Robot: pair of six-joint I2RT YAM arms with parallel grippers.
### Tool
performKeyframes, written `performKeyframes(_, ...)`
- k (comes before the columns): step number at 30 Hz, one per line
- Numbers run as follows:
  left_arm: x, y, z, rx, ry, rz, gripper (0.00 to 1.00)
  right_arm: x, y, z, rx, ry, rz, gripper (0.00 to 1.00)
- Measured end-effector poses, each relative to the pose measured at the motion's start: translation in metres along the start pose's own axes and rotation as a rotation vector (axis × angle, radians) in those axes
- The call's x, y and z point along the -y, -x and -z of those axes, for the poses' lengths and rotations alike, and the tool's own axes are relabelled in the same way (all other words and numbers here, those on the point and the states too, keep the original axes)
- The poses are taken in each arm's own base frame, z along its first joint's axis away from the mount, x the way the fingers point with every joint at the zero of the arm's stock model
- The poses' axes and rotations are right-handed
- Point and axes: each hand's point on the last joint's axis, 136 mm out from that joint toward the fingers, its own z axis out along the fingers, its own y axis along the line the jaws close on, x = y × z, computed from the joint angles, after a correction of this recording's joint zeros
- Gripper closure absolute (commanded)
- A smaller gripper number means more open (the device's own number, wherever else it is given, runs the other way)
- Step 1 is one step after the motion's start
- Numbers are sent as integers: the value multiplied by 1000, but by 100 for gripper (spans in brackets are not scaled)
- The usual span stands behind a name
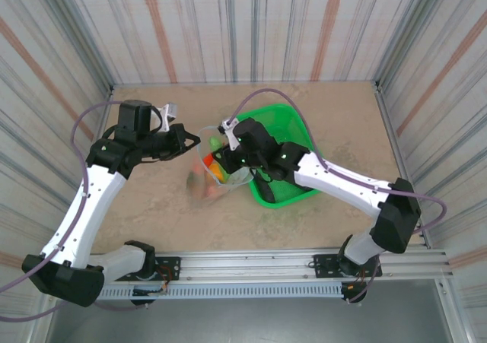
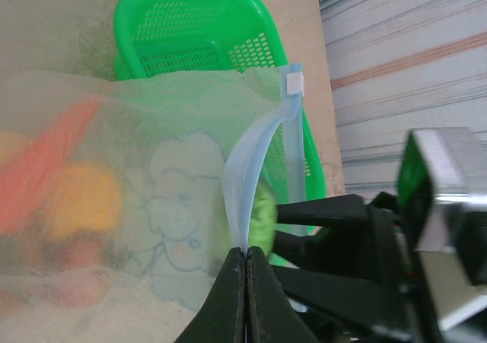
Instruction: Place the food in the zip-top bag and seal the zipper
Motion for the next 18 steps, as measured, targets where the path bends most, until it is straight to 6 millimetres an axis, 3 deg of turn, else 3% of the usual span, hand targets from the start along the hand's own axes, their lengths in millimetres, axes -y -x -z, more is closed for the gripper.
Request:
performKeyframes(2,1,1,0,3,-2,-1,100,0,-7,-9,-22,0,2,61)
performKeyframes(5,2,2,0,9,-6,-5,100,2,-19,-22,-61,-11,8,41)
performKeyframes(7,2,3,0,10,-7,-5,100,5,-25,-31,-88,-21,5,36)
performKeyframes(10,2,2,0,10,-7,-4,100,6,-28,-37,-108,-28,5,34)
performKeyframes(18,2,2,0,10,-7,-4,100,0,-14,-28,-79,-17,11,38)
